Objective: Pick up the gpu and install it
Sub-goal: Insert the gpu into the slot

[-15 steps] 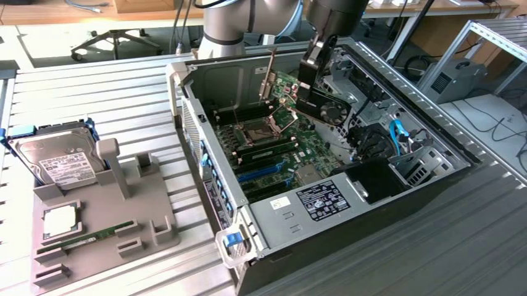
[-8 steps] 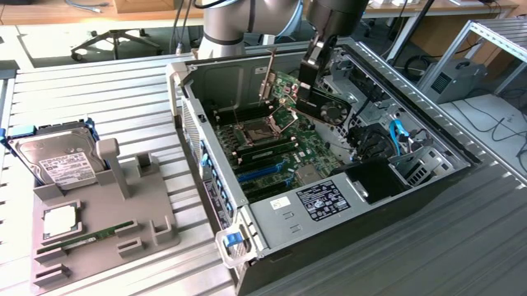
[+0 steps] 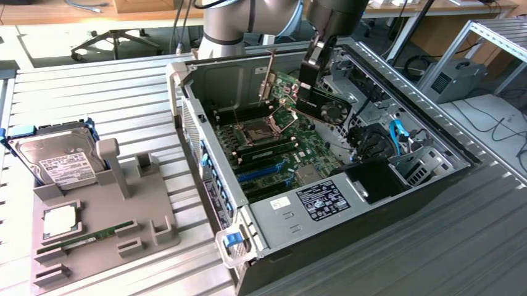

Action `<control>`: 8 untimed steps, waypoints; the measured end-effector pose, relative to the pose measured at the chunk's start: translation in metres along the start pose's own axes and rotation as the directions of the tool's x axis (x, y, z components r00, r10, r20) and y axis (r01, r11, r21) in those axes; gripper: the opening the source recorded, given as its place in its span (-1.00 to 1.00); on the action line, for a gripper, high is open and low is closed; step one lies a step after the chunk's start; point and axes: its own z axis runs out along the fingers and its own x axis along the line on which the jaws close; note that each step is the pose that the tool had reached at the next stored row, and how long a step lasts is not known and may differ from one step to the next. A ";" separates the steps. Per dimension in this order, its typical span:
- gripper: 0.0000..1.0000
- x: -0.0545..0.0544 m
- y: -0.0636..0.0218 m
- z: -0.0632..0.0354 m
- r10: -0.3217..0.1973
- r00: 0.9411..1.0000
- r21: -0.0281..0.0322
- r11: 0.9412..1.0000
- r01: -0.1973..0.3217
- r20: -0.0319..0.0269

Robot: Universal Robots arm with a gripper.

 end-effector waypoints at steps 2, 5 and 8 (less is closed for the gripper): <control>-0.46 0.000 0.0000 0.0000 -0.004 1.000 0.000 1.000 0.004 0.000; -0.46 0.000 0.0000 0.0000 -0.010 1.000 0.000 1.000 0.010 0.000; -0.46 0.000 0.0000 0.0000 -0.016 1.000 0.001 1.000 0.016 0.000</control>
